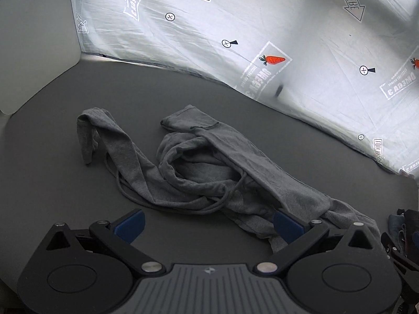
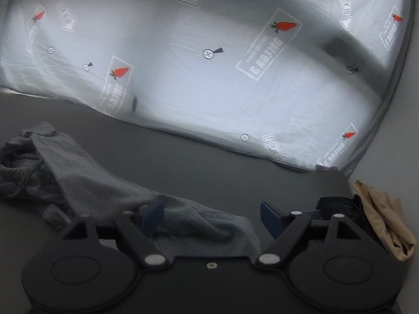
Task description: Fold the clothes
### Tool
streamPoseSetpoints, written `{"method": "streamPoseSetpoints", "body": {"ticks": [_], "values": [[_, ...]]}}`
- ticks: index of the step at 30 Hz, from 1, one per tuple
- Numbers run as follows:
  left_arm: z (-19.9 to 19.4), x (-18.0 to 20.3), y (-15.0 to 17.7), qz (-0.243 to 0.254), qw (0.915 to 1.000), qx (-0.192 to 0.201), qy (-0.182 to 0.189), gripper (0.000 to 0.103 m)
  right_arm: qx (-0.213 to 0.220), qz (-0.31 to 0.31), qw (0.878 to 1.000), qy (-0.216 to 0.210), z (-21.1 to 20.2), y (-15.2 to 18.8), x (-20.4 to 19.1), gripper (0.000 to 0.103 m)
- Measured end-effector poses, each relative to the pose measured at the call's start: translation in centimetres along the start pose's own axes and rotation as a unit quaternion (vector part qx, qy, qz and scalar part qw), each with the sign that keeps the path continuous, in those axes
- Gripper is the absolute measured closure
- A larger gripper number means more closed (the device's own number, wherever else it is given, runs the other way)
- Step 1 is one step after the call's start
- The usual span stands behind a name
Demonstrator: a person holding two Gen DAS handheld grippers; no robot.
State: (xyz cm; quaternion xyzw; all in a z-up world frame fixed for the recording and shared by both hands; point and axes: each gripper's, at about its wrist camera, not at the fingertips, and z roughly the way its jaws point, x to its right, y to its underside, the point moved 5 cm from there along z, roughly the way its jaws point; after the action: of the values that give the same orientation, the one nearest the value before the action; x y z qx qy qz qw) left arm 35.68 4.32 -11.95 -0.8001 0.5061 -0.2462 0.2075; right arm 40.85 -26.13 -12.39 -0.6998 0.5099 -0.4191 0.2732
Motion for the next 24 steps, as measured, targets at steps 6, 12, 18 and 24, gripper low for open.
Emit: {"method": "streamPoseSetpoints", "body": {"ticks": [6, 12, 18, 24], "values": [[1.3, -2.4, -3.1, -0.027, 0.9981, 0.016, -0.053, 0.0, 0.051, -0.092, 0.985, -0.138, 4.0, -5.1, -10.0, 0.015], [4.8, -5.0, -4.5, -0.063, 0.9941, -0.01, -0.088, 0.0, 0.025, -0.136, 0.97, -0.2, 10.9, -7.9, -18.3, 0.015], [7.7, -6.4, -6.1, -0.066, 0.9904, -0.024, -0.119, 0.0, -0.013, -0.189, 0.952, -0.241, 16.9, -8.8, -26.2, 0.014], [9.2, -5.9, -6.8, -0.043, 0.9916, -0.035, -0.117, 0.0, -0.027, -0.199, 0.937, -0.285, 17.2, -7.8, -27.1, 0.072]]}}
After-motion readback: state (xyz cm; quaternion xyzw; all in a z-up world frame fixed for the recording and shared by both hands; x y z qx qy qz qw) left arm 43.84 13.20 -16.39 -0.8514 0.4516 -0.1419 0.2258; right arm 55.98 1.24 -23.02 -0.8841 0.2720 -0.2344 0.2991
